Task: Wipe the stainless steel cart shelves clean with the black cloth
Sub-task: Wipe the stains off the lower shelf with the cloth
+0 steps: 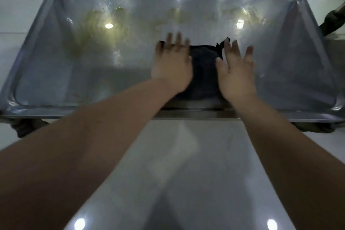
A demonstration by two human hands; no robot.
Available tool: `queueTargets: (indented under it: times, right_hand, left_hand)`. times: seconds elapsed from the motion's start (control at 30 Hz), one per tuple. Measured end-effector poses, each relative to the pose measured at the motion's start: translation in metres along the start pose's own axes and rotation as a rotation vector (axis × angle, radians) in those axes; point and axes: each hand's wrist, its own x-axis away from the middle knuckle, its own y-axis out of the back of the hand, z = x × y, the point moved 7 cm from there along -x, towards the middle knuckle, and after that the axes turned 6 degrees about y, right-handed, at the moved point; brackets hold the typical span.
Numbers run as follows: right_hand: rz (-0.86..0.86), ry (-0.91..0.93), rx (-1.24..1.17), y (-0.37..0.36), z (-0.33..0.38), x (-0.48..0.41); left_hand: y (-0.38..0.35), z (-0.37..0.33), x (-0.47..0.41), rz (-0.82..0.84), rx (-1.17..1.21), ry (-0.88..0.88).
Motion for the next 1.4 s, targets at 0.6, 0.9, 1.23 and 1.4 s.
queueTargets:
  times: [0.6,0.9,1.23,1.4]
  right_hand:
    - [0.254,0.070,0.493,-0.050,0.025,-0.007]
    - [0.205,0.116,0.433,-0.084,0.056,-0.023]
    - [0.219,0.089,0.418,-0.086,0.059,-0.027]
    - [0.189,0.099,0.366,-0.083,0.059,-0.028]
  left_hand:
    - [-0.024,0.106,-0.017,0.053,-0.123,0.082]
    - [-0.030,0.105,0.009,0.033,-0.080,0.166]
    - [-0.029,0.109,-0.046,0.091,-0.083,0.099]
    - [-0.026,0.111,-0.062,0.084,-0.074,0.070]
